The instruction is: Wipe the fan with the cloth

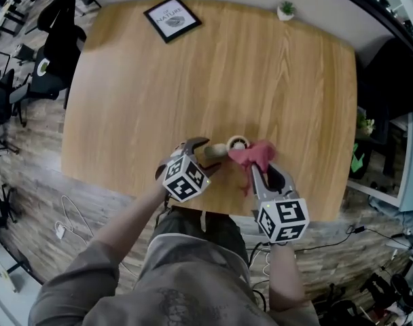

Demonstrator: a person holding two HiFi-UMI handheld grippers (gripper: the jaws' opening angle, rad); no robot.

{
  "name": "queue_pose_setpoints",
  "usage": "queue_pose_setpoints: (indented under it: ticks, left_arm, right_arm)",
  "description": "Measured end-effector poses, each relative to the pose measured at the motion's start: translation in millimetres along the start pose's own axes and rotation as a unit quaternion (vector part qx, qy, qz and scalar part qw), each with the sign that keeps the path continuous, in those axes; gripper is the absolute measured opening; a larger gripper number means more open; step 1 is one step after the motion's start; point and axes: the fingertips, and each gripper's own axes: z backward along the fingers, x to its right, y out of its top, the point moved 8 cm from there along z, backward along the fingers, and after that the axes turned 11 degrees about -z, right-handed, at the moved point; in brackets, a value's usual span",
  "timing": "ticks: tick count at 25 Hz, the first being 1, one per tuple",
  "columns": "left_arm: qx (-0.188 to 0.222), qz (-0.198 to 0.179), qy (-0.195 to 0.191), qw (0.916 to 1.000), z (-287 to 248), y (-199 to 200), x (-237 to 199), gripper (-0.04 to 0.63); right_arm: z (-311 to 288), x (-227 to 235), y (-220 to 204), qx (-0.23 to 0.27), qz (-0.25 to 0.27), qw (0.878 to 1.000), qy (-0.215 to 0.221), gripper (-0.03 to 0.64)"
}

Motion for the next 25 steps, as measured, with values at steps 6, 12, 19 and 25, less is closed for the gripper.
queue_pose_setpoints:
  ticks: [6,12,19,25]
  left_arm:
    - [0.002,-0.003,-0.007,1.0,-17,-9,-2,0.251]
    - [0.01,-0.014,-0.021,0.9996,-23,-14,-3,0.21]
    - [0.036,-0.042,-0.008,0.9984,-22,-19,0,0.207]
    - [0.044,-0.051,-0.004,0.9977,-22,-19,1,0.206]
  right_arm:
    - [-8,11,-7,-0.004,-0.013,1.0,-0.021,0.084]
    - [-15,18,-10,-0.003,-0.022,0.999,-0.039,0.084]
    - [-47,20,-12,-0.009,-0.007,0.998,-0.064,0.084]
    - [-87,6,-23,-0.042,0.018,0.997,-0.063,0.084]
